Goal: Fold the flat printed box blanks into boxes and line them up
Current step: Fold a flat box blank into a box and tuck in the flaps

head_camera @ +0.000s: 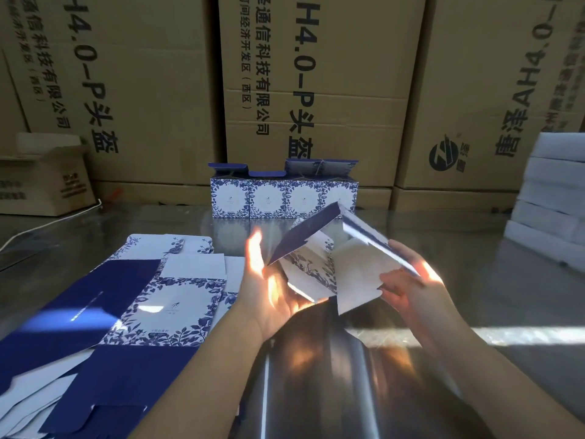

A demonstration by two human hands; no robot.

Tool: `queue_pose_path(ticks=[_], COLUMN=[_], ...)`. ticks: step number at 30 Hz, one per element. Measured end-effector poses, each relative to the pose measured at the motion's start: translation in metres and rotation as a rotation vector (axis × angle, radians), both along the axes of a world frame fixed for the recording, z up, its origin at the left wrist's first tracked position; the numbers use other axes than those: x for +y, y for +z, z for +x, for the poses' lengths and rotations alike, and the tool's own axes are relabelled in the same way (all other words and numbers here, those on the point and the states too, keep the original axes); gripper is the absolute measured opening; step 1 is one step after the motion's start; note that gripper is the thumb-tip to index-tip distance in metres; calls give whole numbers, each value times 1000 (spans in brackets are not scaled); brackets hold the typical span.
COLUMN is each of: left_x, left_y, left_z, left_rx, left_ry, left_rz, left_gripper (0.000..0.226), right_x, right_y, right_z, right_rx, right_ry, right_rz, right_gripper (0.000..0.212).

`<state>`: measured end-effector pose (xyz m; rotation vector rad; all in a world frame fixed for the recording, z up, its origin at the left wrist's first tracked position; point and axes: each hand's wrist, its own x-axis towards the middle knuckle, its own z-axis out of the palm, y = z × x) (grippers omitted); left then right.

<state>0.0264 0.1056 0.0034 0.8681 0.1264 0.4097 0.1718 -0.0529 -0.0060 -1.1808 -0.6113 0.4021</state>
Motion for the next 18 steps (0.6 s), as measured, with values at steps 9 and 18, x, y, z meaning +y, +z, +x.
queue_pose_path(ticks=[9, 18], left_x=[10, 19], left_y=[-8, -6], left_z=[3, 0], left_rx=[-30, -93], left_ry=[277, 398], left_rz=[-190, -247], left_gripper=[27, 22], right_x=[0, -2], right_y=[3, 9], right_z=[-6, 4], right_rx=[-52, 213], right_ry=[92, 130], right_rz=[59, 118], right_gripper=[36, 39])
